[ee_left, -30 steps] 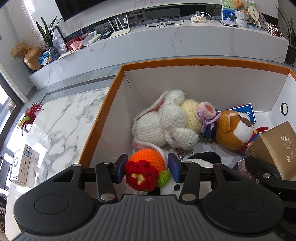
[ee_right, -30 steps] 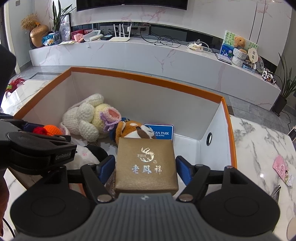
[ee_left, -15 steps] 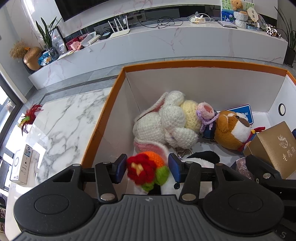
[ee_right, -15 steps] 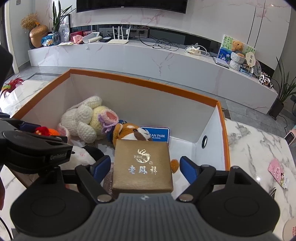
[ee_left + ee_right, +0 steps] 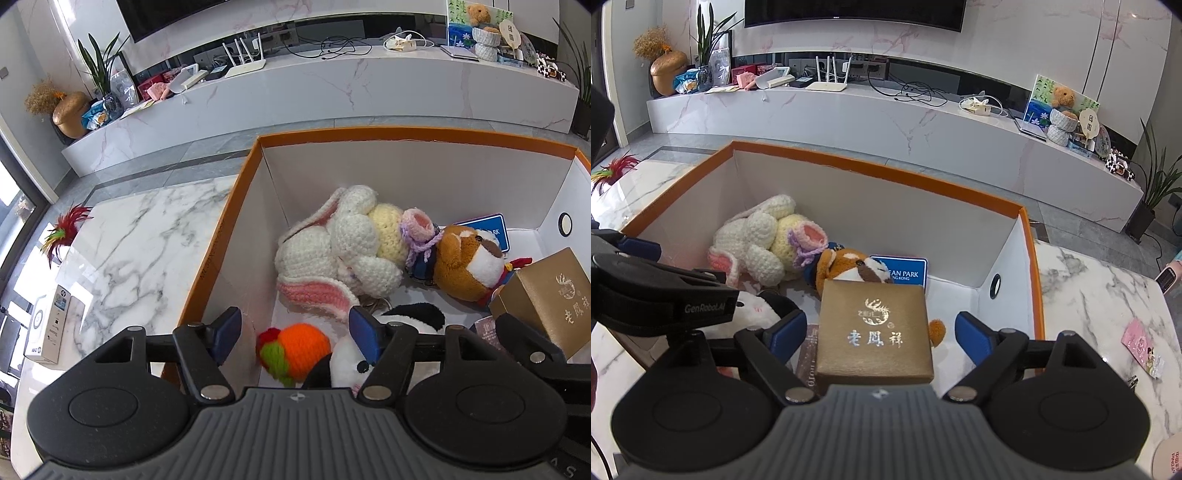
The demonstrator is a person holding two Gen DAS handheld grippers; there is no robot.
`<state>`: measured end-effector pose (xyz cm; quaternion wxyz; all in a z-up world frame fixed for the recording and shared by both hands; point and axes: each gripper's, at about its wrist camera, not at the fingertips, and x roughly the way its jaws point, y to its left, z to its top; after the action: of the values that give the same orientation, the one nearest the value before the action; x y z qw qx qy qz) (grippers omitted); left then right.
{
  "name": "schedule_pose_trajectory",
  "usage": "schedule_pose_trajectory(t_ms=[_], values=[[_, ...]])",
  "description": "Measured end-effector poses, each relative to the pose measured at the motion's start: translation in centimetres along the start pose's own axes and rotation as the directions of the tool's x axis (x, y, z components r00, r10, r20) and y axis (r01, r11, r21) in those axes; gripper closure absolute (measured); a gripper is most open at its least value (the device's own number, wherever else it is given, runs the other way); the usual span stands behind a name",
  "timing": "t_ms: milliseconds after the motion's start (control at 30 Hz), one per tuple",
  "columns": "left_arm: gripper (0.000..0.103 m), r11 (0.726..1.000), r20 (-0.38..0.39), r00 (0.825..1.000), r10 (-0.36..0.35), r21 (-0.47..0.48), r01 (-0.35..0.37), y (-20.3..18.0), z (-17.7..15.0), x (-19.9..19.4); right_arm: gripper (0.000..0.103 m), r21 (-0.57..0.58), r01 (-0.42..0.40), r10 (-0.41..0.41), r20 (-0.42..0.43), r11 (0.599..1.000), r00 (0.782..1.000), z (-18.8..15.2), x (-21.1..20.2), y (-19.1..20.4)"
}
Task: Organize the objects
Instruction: 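Open the left tool to drop the ball while the right tool releases the paper box, then withdraw both tools from the orange box back toward the table items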
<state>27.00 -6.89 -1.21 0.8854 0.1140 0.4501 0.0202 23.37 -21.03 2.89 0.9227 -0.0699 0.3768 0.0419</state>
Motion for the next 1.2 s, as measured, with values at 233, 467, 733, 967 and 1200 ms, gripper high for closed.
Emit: schedule_pose_trajectory(t_ms=[233,467,733,967,1200], values=[[0.027,1.000,0.003,1.000,0.001,-0.004,-0.001,0.3,-0.1,-0.5,0.014,-0.002,0.001,-0.001,0.010,1.000,1.000,0.0,-0.4,0.1],[0.027,1.000,0.015,1.000,-0.001,-0.008,0.001,0.4,-0.2,-1.3,0.011,0.000,-0.005,0.005,0.022,1.000,1.000,-0.1,-1.1,0.1],[0.027,1.000,0.028,1.000,-0.003,-0.015,0.003,0.8,-0.4,-2.5,0.010,0.000,-0.006,0.006,0.039,1.000,0.999,-0.2,-2.5,0.3],[0.027,1.000,0.048,0.999,-0.009,-0.018,0.009,1.2,-0.7,-4.2,0.010,0.003,-0.007,0.006,0.059,1.000,0.998,-0.3,-4.3,0.3],[0.027,1.000,0.070,0.998,-0.008,-0.017,0.009,1.4,-1.1,-5.8,0.009,-0.005,-0.005,0.005,0.076,1.000,0.997,-0.5,-6.1,0.4]])
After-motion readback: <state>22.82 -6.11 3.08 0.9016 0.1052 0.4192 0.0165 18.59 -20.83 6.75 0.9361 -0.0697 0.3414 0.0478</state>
